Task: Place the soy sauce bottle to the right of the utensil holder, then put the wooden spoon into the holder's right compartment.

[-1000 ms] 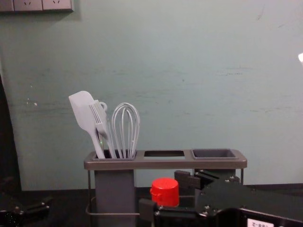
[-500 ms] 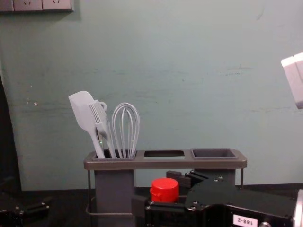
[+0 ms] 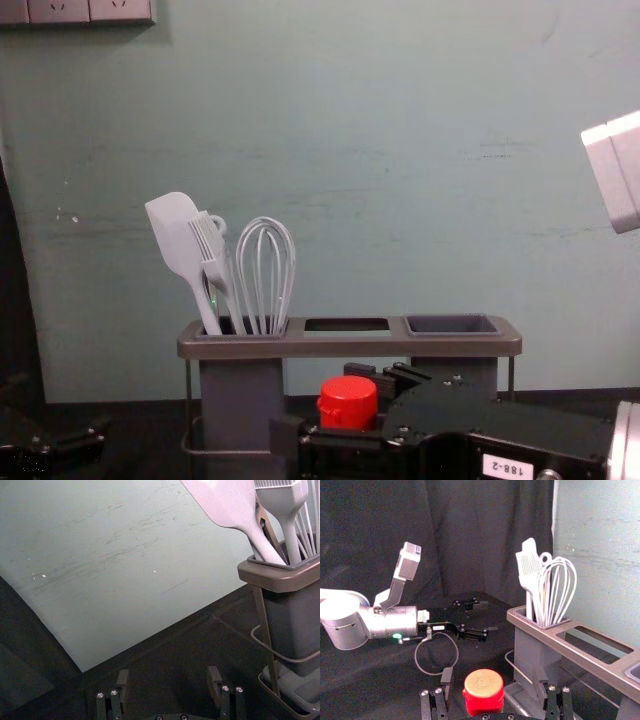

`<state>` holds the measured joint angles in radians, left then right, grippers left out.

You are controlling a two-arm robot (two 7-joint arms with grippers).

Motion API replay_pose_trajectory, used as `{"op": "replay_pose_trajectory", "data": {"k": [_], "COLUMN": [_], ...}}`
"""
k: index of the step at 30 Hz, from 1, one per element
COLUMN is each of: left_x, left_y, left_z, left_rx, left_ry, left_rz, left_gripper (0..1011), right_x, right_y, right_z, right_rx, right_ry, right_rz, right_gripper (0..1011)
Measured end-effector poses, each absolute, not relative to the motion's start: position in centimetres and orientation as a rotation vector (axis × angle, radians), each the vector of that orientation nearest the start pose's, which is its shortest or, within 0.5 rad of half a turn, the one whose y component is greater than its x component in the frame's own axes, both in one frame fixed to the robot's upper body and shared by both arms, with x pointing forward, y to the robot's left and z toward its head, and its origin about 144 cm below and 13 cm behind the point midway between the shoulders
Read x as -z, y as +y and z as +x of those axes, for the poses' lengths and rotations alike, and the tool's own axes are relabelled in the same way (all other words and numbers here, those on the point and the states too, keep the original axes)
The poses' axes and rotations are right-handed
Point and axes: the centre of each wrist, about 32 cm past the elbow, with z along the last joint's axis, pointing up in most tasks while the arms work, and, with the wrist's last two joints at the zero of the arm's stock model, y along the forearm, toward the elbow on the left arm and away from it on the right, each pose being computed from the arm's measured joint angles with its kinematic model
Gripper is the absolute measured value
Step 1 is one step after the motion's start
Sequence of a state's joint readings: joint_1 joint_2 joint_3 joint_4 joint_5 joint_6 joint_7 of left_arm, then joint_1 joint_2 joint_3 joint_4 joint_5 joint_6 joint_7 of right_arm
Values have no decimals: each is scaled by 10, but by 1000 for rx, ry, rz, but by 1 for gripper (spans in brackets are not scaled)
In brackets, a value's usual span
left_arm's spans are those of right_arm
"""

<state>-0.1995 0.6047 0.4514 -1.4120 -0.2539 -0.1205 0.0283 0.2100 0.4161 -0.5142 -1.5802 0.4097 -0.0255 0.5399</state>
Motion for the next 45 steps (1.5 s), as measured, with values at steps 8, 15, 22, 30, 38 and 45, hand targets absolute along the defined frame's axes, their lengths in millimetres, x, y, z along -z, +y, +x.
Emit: {"op": "replay_pose_trajectory", "data": {"k": [8,15,22,30,38,45], "left_x": [-1140,-1140,-1140,-1140,-1140,-1140], "left_y": [310,310,310,310,310,310], "left_z": [489,489,489,489,489,489], "left_rx": [-1248,-1248,-1248,-1248,-1248,-1248], "left_ry": [-285,-285,-285,-285,-285,-285], "left_rz": [304,305,305,305,304,304], "left_gripper": [1012,1011,1011,1011,1011,1011], "right_x": [-1173,-1173,-1173,-1173,-1173,-1174], "right_y": [-199,-199,-200,-200,-200,-202], "right_z": [481,481,481,481,481,477], "right_rx": [559,560,560,561,561,559], "right_ry": [-53,-54,-55,-55,-55,-61], "right_rz": [-25,-25,-24,-24,-24,-19], "right_gripper": [1003,967,816,547,382,381]}}
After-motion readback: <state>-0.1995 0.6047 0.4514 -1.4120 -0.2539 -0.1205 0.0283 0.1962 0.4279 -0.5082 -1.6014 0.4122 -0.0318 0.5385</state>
